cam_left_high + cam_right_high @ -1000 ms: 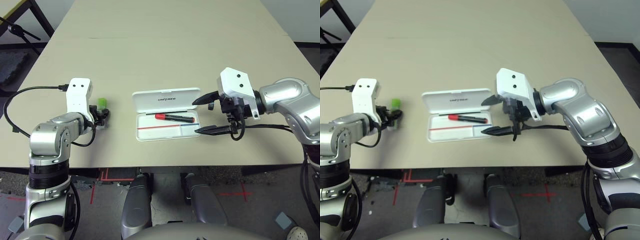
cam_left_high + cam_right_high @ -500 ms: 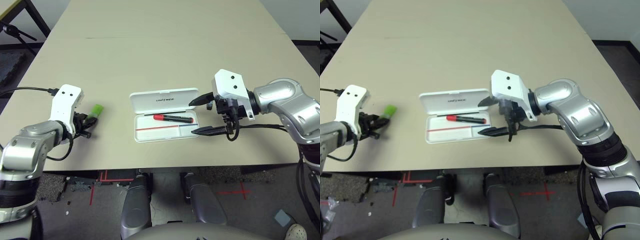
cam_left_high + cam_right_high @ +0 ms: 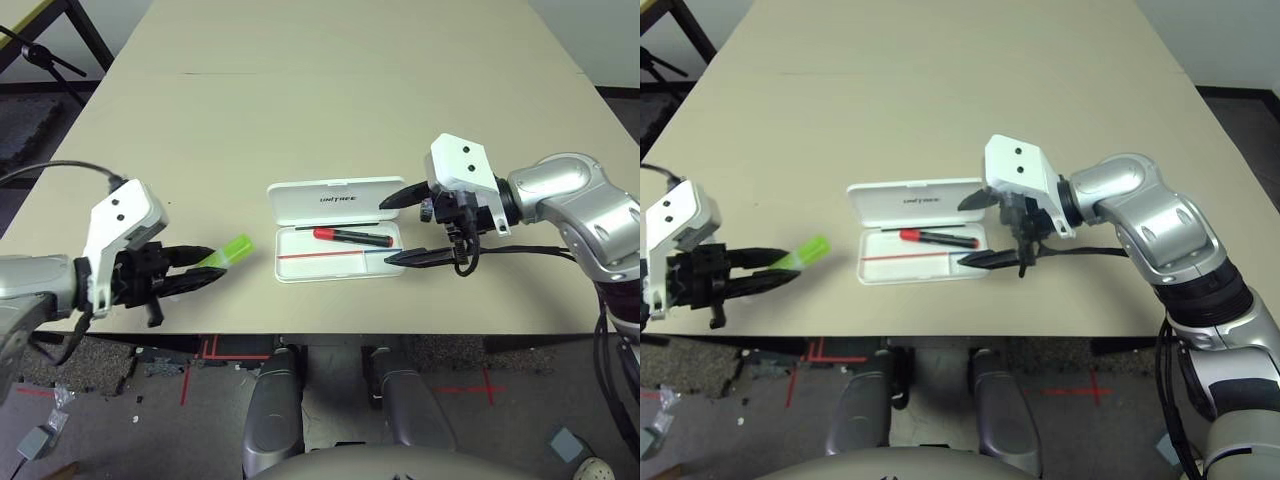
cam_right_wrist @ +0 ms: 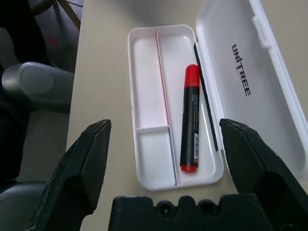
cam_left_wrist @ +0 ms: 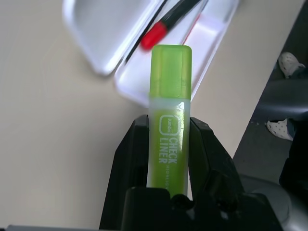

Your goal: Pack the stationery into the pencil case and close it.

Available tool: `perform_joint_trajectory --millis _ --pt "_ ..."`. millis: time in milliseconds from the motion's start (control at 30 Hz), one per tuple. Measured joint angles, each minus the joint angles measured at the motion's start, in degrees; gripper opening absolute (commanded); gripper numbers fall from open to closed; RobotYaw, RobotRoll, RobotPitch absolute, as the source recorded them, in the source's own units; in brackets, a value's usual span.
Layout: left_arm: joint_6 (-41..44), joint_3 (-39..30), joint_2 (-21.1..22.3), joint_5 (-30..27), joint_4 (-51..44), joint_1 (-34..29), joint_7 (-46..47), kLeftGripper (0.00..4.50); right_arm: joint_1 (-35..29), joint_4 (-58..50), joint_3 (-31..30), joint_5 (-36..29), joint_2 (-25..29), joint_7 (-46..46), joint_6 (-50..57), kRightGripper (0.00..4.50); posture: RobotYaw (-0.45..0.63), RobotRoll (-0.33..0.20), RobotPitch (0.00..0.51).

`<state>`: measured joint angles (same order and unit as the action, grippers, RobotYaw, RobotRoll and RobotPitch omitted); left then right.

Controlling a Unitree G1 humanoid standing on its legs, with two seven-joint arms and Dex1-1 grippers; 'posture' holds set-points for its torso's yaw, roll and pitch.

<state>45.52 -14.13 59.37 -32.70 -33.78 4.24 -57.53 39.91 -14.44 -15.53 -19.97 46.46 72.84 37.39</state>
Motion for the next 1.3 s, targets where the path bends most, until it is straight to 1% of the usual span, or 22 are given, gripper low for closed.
perform_joint_trajectory --millis 67,233,400,600,767,900,1133,1300 --pt "1.01 4.44 -0.91 0.01 -0.46 3.96 1.30 1.08 -0.23 0.69 -0.02 0.19 0.61 0.16 -0.07 4.50 0.03 0.000 0.200" --pt "3.27 13.00 -3.93 -0.14 -1.88 12.34 3.82 1.08 -0.99 0.98 0.03 0.67 1.19 0.14 -0.08 4.50 0.02 0.000 0.197" --pt "3.56 20.01 -6.05 1.41 -1.01 17.19 4.25 1.08 -1.75 0.96 0.15 0.90 2.22 0.08 -0.03 4.50 0.00 0.000 0.193" --pt "3.46 27.94 -11.12 5.05 2.94 24.20 4.71 1.08 -2.32 0.93 0.28 1.14 2.70 -0.17 0.20 4.50 -0.01 0.000 0.190" --pt "3.01 34.08 -11.65 8.92 4.99 26.69 3.79 1.08 -2.60 0.89 0.34 1.13 2.76 -0.86 0.54 4.50 -0.03 0.000 0.189" --pt "2.29 37.29 -11.84 12.16 6.16 27.19 3.16 1.08 -3.38 0.60 0.49 1.13 2.88 -1.29 0.82 4.50 -0.04 0.000 0.191" --pt "0.24 39.72 -12.26 17.11 10.01 28.81 2.59 1.08 -4.63 -0.95 0.52 1.11 3.07 -2.17 1.44 4.50 -0.05 0.000 0.197" --pt "-0.05 39.92 -12.92 17.92 10.08 28.78 1.93 1.08 -5.31 -1.37 0.55 1.07 3.29 -2.72 1.74 4.50 -0.05 0.000 0.198"
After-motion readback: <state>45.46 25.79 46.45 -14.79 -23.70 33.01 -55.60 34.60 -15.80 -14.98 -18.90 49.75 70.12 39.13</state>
